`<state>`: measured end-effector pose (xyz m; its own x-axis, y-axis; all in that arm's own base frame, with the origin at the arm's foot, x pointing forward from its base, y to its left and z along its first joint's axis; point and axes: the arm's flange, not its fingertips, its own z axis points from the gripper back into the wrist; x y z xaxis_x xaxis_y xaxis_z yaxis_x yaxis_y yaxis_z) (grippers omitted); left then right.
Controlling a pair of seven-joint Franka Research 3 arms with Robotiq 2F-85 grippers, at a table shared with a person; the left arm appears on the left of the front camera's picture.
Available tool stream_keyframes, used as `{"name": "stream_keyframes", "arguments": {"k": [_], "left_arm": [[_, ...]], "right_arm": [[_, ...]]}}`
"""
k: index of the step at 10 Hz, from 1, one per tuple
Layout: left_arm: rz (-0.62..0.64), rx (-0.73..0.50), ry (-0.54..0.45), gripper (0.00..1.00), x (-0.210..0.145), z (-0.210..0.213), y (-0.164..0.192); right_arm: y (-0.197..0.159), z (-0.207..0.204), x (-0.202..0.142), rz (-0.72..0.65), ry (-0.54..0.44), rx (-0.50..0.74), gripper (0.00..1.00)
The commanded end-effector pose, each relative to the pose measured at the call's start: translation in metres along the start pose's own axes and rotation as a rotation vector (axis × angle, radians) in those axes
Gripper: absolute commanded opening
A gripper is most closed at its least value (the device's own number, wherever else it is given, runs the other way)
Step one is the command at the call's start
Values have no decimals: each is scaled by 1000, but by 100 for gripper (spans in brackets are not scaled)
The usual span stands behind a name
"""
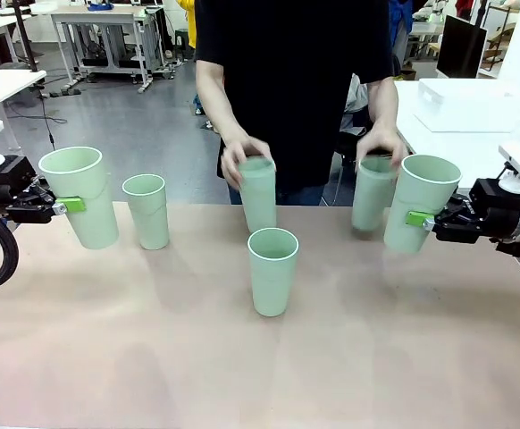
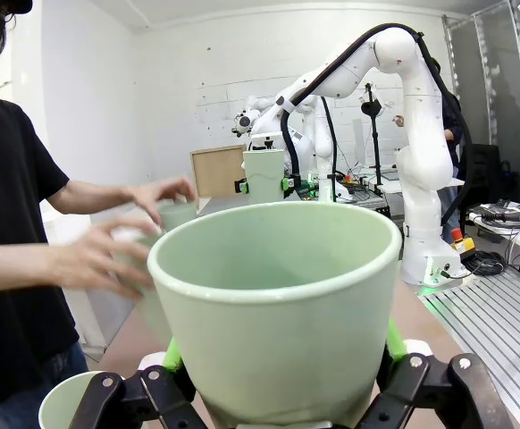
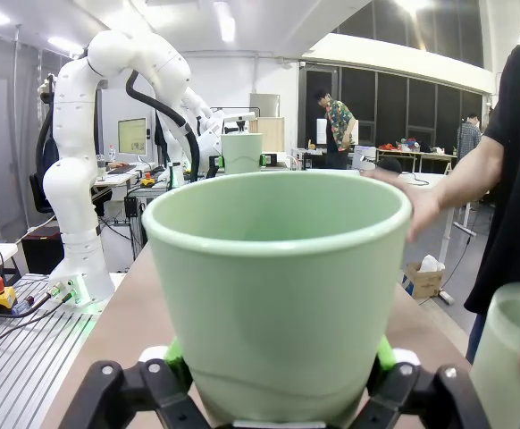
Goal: Stack the cups and store them in the basket.
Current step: Place the stack of Reusable plastic cups into the Pantry Basket.
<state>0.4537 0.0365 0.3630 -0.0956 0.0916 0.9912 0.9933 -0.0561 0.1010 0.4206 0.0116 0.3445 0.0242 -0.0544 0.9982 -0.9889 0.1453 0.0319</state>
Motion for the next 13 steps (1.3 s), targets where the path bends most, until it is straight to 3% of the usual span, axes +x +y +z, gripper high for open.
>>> {"name": "stream_keyframes", "arguments": {"k": [1, 13], "left_arm": [[-3, 4, -2, 90, 4, 0, 1], [-3, 4, -2, 90, 4, 0, 1]], "right_arm": [[-2, -1, 4, 7, -11, -5, 86], [-2, -1, 4, 7, -11, -5, 86]]}}
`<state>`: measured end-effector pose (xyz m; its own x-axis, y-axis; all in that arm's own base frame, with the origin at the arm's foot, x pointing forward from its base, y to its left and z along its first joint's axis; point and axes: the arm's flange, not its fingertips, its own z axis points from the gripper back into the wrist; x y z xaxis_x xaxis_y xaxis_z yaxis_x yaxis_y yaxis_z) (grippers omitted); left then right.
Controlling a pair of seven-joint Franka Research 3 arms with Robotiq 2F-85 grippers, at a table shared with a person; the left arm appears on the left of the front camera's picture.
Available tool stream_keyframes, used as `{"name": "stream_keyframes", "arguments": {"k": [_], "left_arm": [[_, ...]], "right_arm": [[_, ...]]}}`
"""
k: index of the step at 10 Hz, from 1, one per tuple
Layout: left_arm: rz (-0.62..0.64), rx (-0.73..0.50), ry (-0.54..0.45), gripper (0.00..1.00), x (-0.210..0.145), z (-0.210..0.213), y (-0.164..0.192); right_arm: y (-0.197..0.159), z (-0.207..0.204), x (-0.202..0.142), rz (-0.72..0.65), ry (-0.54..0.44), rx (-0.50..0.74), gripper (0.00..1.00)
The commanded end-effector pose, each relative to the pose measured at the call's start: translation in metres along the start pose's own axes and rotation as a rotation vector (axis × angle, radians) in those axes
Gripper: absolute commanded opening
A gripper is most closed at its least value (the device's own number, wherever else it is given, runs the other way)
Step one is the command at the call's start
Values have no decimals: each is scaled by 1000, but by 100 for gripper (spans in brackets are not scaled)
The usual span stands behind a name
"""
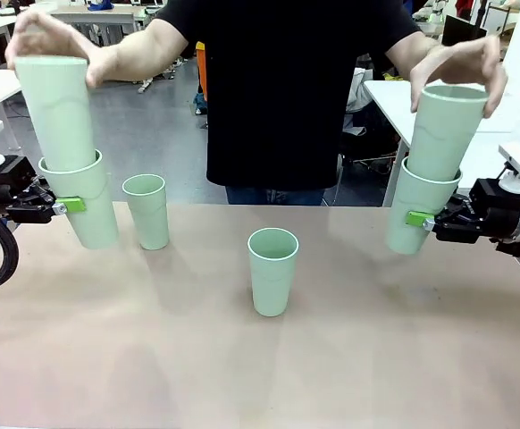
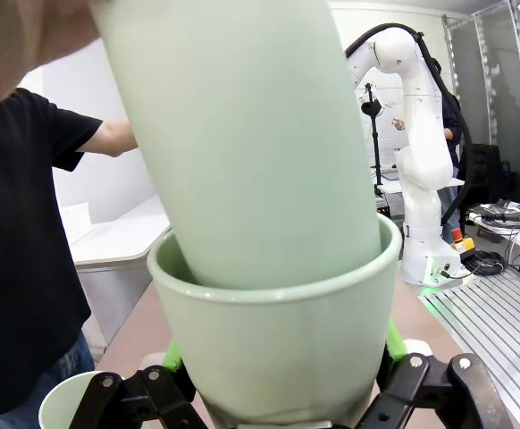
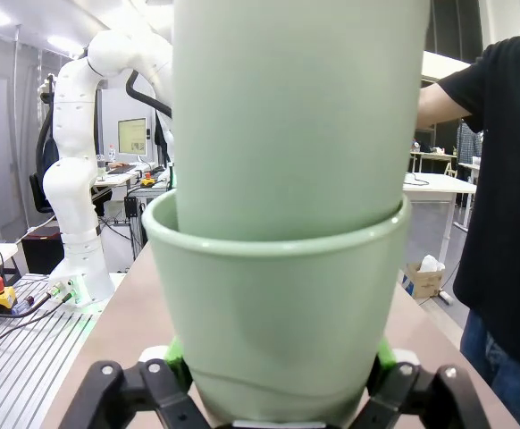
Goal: Stack the cups and store them in the basket.
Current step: Place the stack of Reusable plastic cups into the Pantry Basket.
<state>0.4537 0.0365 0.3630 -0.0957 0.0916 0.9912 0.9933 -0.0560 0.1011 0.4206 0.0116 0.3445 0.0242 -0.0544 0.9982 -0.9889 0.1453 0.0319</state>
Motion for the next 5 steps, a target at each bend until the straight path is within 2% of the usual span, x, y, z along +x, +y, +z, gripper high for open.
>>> {"name": "stream_keyframes", "arguments": {"k": [1, 5], "left_arm": [[-3, 4, -2, 90, 4, 0, 1], [-3, 4, -2, 90, 4, 0, 1]], "right_arm": [[-2, -1, 4, 7, -11, -5, 86], [-2, -1, 4, 7, -11, -5, 86]]}}
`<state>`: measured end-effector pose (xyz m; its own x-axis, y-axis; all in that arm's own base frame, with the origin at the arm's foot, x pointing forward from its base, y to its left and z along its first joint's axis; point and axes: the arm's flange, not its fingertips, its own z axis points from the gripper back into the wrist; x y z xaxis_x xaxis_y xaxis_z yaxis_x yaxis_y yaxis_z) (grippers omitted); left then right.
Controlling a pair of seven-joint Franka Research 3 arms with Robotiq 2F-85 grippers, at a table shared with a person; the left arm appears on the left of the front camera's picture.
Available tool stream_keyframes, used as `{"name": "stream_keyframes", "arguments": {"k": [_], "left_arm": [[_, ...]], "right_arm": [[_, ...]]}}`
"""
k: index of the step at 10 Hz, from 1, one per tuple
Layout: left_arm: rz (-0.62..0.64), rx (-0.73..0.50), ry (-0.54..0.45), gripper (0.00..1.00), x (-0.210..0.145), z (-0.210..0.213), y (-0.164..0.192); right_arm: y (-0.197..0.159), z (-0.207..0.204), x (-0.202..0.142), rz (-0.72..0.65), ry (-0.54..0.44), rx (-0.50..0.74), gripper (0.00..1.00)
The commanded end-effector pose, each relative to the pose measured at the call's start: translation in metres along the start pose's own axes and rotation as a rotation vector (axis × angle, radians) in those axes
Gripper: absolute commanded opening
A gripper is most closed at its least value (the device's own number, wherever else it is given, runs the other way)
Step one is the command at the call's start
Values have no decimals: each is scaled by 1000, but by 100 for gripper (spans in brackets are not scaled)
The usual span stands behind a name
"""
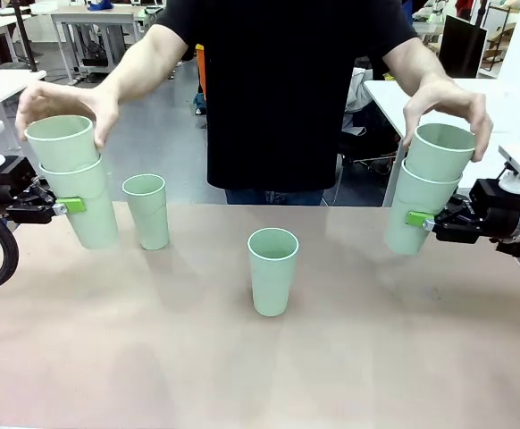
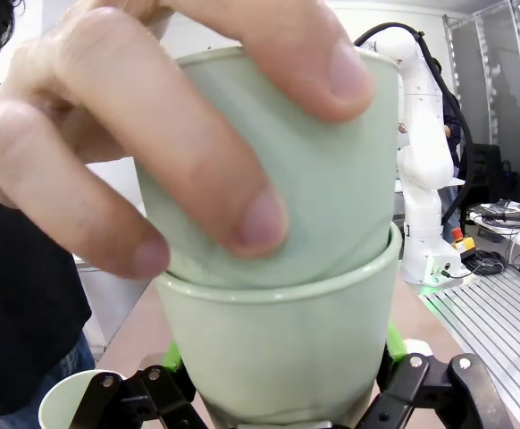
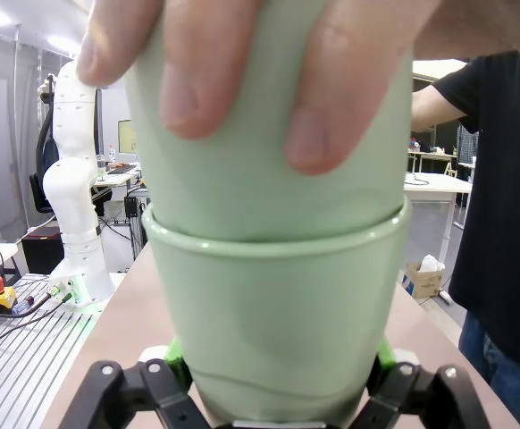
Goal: Stack the cups and store them in the basket.
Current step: Place the stack of Reusable plastic cups into the Pantry Basket.
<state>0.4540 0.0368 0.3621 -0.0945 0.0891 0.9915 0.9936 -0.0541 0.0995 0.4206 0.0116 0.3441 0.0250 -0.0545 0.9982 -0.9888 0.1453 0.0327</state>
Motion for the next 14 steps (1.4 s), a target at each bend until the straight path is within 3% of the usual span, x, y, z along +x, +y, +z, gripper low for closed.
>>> {"name": "stream_keyframes", "arguments": {"k": [1, 14], "left_arm": [[-5, 2, -5, 90, 5, 0, 1], [-5, 2, -5, 90, 5, 0, 1]], "right_arm": [[-2, -1, 4, 8, -11, -5, 86], [-2, -1, 4, 8, -11, -5, 86]]}}
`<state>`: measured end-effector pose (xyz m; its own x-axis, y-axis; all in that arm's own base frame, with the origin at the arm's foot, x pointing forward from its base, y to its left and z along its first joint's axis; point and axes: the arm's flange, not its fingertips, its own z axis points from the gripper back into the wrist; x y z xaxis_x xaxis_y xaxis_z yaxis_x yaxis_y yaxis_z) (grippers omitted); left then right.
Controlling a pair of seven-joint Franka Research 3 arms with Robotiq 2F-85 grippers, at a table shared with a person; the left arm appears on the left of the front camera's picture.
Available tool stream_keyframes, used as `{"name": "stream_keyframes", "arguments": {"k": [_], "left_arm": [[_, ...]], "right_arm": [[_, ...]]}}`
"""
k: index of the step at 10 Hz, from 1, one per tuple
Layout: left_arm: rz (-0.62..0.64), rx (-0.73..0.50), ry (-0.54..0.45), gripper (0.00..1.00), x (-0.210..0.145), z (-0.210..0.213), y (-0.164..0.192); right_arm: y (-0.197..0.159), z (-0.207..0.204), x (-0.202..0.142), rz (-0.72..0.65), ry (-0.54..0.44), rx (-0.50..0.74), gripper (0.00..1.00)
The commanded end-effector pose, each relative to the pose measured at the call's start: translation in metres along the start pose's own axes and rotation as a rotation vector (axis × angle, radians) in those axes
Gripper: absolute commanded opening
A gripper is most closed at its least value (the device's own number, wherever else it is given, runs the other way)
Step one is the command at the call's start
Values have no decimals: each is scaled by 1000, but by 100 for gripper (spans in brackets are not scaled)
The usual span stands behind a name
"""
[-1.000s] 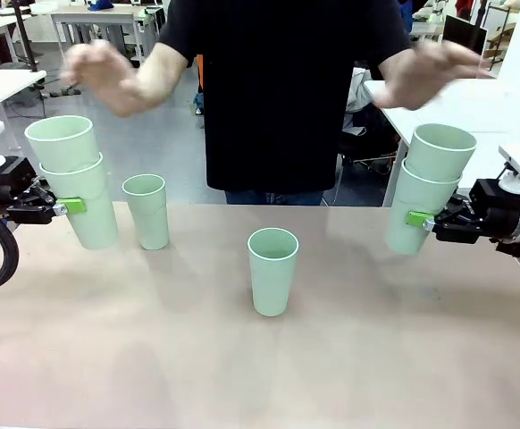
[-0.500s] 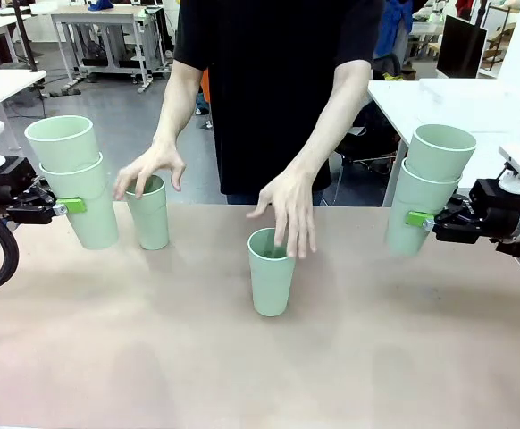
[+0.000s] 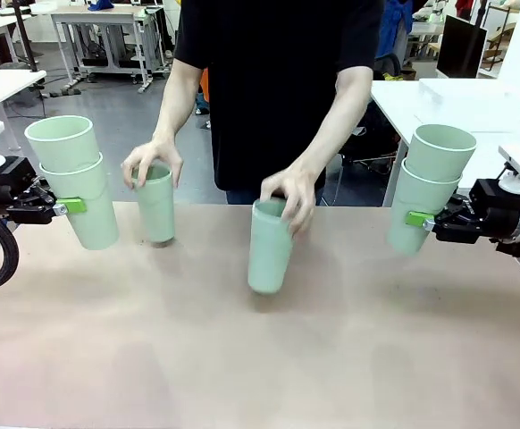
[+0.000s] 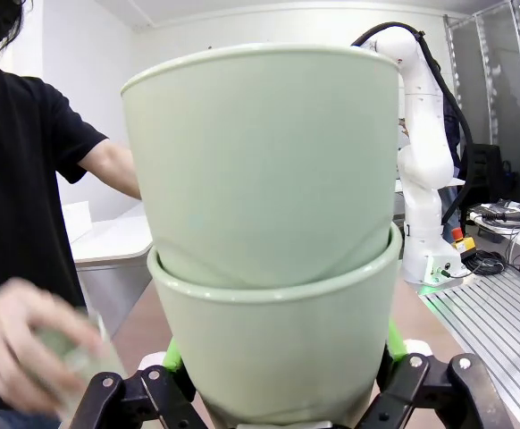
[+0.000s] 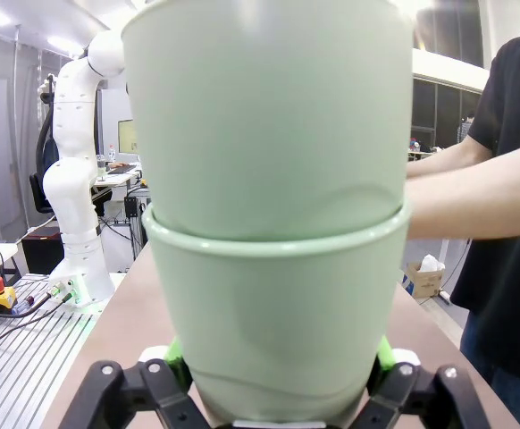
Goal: Stack the cups and store them in the basket.
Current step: Place the stack of Reusable plastic cups into the Pantry Basket.
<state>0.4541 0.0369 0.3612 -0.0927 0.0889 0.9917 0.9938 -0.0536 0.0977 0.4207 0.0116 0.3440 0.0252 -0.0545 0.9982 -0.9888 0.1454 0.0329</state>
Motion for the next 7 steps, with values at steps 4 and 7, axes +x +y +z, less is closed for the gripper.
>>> {"name": "stream_keyframes", "arguments": {"k": [4, 7], "left_arm": [[-6, 2, -5, 90, 6, 0, 1], [-6, 2, -5, 90, 6, 0, 1]], "right_arm": [[-2, -1, 4, 8, -11, -5, 86], [-2, -1, 4, 8, -11, -5, 86]]}}
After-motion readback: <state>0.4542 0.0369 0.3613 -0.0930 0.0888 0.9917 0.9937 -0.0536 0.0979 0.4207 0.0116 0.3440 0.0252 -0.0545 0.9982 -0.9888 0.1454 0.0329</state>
